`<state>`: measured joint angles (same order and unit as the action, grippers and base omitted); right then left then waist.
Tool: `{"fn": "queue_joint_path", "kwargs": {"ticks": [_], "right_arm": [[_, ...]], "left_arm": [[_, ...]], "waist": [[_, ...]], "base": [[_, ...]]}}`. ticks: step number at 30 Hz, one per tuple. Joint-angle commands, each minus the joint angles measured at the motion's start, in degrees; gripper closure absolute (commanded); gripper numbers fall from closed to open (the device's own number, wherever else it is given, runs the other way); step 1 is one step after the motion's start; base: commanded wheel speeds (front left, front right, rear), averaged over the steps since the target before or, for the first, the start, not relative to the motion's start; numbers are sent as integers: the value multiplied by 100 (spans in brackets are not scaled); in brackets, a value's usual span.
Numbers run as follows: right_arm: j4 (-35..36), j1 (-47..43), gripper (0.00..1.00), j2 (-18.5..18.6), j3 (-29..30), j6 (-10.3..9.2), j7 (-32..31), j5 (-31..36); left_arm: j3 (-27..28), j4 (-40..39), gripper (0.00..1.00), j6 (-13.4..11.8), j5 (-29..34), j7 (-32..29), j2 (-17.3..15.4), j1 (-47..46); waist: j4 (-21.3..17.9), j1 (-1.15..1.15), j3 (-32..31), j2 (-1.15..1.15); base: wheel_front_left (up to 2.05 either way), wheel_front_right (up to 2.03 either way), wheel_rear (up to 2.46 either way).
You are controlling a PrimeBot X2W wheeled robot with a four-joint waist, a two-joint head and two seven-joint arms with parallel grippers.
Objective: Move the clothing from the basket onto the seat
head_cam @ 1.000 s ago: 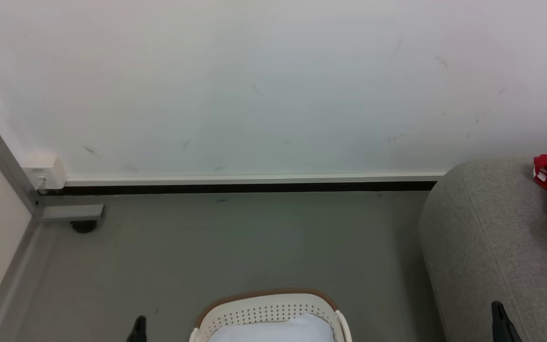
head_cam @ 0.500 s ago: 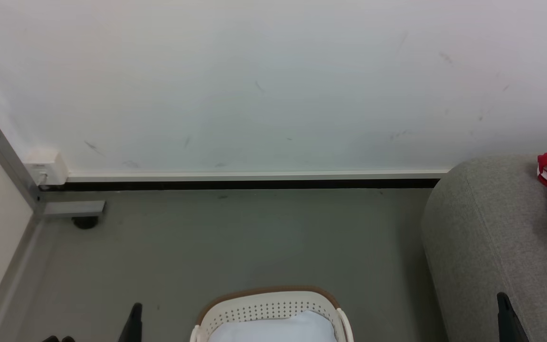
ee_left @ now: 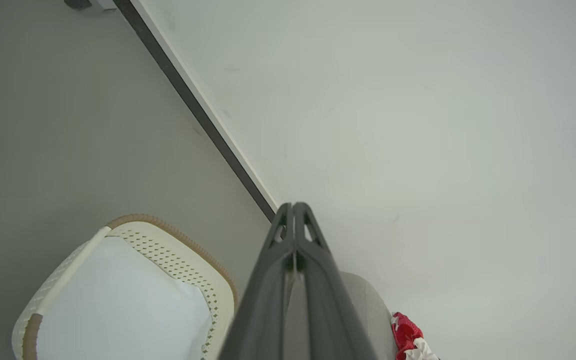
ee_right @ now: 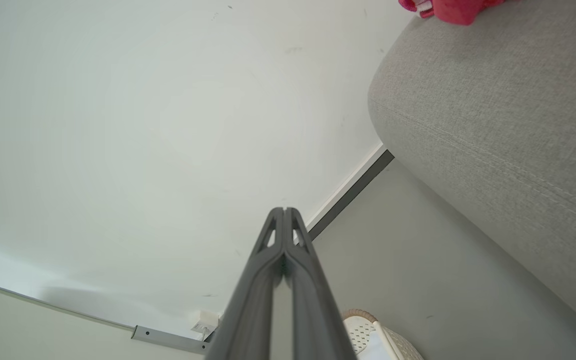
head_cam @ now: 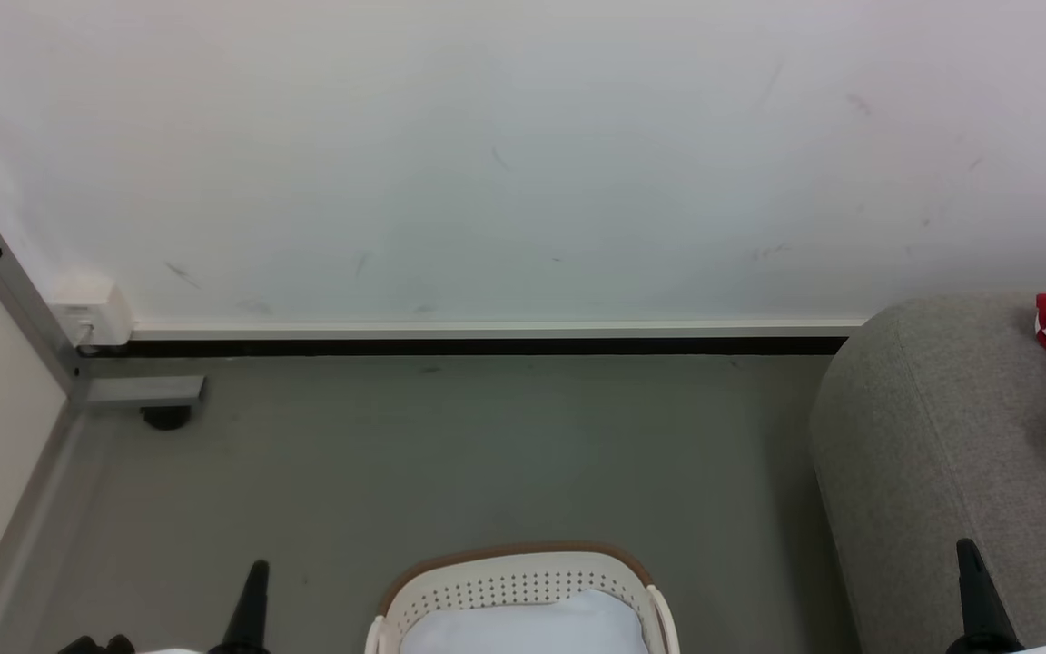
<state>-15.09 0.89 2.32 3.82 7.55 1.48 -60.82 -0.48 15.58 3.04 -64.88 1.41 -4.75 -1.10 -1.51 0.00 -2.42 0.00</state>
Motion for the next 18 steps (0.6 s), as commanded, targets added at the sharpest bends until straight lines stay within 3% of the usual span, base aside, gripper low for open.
{"fn": "queue_joint_path", "kwargs": {"ticks": [1,18], "right_arm": [[64,124,100,59,33,-5,-51,-207],[86,289,100,67,120,-7,-308,-1178]], "left_arm": [[70,-73,100,57,-176,-48,-14,-132],[290,-98,100,189,-1046,-299,58,-274]], "waist": [[5,0,8,0],[45,0,76,0]], "base": [[0,0,0],[0,0,0]]}}
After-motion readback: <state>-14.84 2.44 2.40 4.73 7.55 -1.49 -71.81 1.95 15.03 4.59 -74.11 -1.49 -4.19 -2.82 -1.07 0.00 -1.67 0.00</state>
